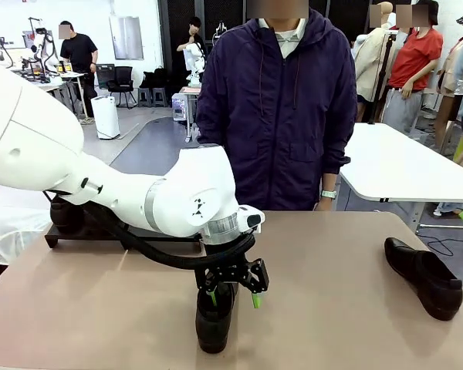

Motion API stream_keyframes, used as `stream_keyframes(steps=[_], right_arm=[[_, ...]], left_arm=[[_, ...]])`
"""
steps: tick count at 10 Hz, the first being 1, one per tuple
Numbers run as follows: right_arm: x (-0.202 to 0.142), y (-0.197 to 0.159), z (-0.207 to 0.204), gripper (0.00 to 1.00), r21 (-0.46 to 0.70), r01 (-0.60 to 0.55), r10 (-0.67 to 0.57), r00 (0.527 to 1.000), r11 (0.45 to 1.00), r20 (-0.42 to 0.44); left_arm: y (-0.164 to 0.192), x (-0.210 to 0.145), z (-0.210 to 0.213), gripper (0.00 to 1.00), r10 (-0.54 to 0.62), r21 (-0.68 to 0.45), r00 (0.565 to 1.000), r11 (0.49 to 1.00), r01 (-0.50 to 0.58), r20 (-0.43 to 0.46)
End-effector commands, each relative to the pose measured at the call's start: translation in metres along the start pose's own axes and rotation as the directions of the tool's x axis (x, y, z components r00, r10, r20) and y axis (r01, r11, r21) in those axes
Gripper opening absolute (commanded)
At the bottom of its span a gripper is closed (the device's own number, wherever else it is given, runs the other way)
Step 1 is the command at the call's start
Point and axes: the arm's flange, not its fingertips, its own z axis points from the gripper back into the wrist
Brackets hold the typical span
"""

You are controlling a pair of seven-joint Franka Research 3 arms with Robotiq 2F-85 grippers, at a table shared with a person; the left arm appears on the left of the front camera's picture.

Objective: Organize the shoes by placing them on the stand.
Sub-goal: Place the Shoe from the middle of the table onto the Shoes Stand.

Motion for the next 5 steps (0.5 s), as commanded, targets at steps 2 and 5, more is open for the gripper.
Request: stream_keyframes(steps=[2, 5], right_arm=[[0.0002, -0.0005, 0.0014, 1.00, 0.014, -0.004, 0.004, 1.000, 1.000, 0.002], [0.0002, -0.0005, 0.0014, 1.00, 0.014, -0.004, 0.004, 1.000, 1.000, 0.002]], left_arm=[[-0.0031, -0.0043, -0.0020, 0.00, 0.042, 0.070, 0.998, 0.997, -0.045, 0.041], [-0.0013, -0.0002, -0.0056, 0.00, 0.064, 0.104, 0.998, 0.992, -0.066, 0.024]])
